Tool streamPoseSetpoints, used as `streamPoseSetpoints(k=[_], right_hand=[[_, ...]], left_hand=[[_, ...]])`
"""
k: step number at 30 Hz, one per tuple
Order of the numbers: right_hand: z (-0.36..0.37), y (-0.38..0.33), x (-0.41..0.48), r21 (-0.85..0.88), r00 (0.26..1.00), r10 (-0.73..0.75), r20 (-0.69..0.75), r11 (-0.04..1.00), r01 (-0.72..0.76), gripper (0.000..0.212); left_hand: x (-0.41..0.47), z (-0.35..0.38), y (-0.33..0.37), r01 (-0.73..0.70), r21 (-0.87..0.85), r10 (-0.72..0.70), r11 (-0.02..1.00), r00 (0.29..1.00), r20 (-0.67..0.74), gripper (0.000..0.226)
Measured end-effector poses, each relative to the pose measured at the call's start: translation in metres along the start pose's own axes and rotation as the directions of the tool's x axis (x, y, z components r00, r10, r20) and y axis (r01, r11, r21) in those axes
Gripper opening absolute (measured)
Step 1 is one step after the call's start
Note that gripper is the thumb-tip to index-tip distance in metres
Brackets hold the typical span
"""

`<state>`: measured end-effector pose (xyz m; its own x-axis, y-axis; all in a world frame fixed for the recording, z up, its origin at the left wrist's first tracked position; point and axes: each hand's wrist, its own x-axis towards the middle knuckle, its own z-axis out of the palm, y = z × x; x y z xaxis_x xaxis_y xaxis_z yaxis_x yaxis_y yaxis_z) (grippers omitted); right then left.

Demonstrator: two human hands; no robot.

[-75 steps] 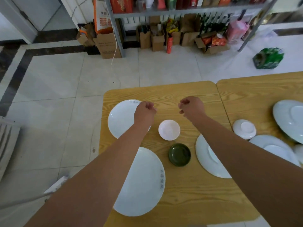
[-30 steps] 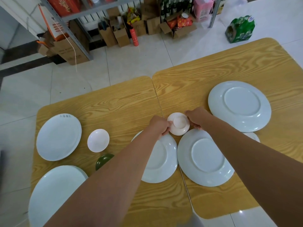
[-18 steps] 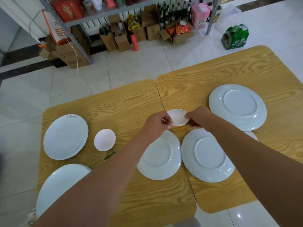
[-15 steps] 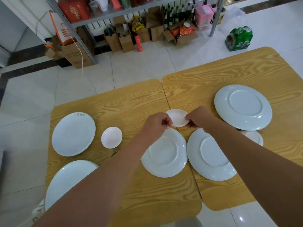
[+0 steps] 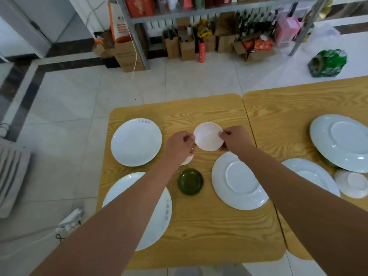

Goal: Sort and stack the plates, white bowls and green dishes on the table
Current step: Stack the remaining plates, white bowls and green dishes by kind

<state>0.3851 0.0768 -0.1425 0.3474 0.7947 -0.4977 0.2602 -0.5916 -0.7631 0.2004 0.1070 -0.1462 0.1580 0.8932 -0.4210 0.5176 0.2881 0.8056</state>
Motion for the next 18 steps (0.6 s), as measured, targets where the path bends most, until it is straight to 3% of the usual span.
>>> streamPoseSetpoints(k=[8, 13, 16, 18], right_hand=[[0.073, -0.009, 0.001, -0.051, 0.997, 0.015, 0.081, 0.999, -0.011, 0.023], [0.101, -0.004, 0.006, -0.043, 0.995, 0.047, 0.084, 0.998, -0.043, 0.018], [0.109, 0.002, 0.009, -0.067, 0.996, 0.063, 0.066, 0.996, -0.059, 0.018], [0.113, 0.005, 0.011, -0.103, 0.996, 0.066, 0.061, 0.993, -0.06, 0.018]], left_hand=[[0.002, -0.061, -0.047, 0.148, 0.016, -0.145, 0.989, 0.982, -0.122, 0.017], [0.003, -0.069, -0.062, 0.18, 0.1, -0.175, 0.979, 0.983, -0.053, 0.011], [0.004, -0.067, -0.068, 0.169, 0.189, -0.167, 0.967, 0.986, -0.023, 0.015], [0.005, -0.066, -0.074, 0.161, 0.264, -0.157, 0.951, 0.987, -0.036, 0.032]])
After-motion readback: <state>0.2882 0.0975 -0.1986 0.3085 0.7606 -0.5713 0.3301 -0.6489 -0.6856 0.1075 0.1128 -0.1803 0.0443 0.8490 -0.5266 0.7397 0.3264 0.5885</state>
